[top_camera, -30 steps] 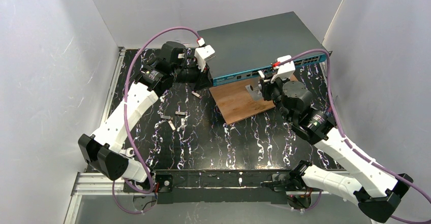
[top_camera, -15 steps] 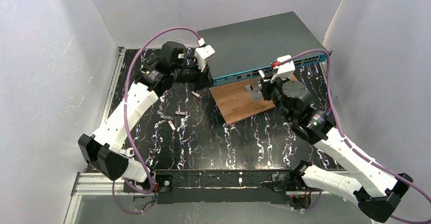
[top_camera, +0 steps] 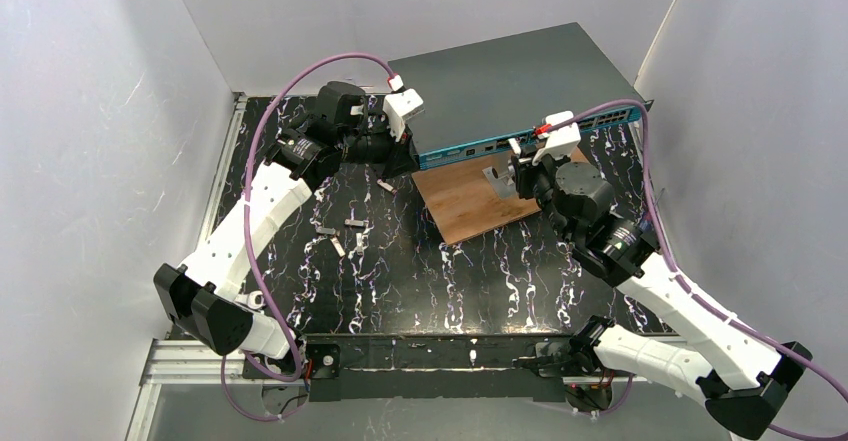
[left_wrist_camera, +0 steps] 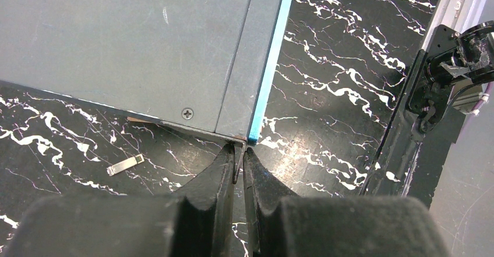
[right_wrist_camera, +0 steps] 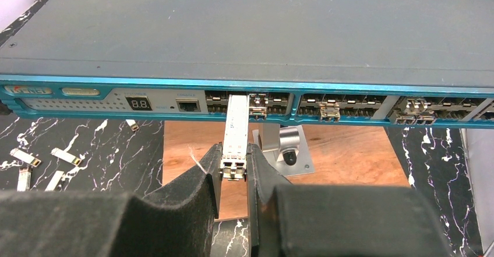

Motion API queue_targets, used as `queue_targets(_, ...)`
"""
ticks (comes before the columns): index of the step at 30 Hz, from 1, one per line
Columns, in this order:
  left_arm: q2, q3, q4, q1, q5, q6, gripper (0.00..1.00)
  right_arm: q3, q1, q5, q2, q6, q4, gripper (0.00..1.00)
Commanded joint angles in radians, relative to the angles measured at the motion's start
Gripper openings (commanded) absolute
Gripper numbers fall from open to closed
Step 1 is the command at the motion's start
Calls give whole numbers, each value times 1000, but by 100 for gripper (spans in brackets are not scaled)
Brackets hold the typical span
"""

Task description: Insert the plug into the switch port

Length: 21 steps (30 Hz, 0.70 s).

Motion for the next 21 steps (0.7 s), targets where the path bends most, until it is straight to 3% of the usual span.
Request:
queue_targets(1, -40, 7, -57, -25, 72, -14, 0, -22, -6, -10, 2, 3, 64, 1)
queue_targets(21, -42, 6, -57, -27, 65, -14, 0, -13, -6, -74, -13, 15, 47, 1)
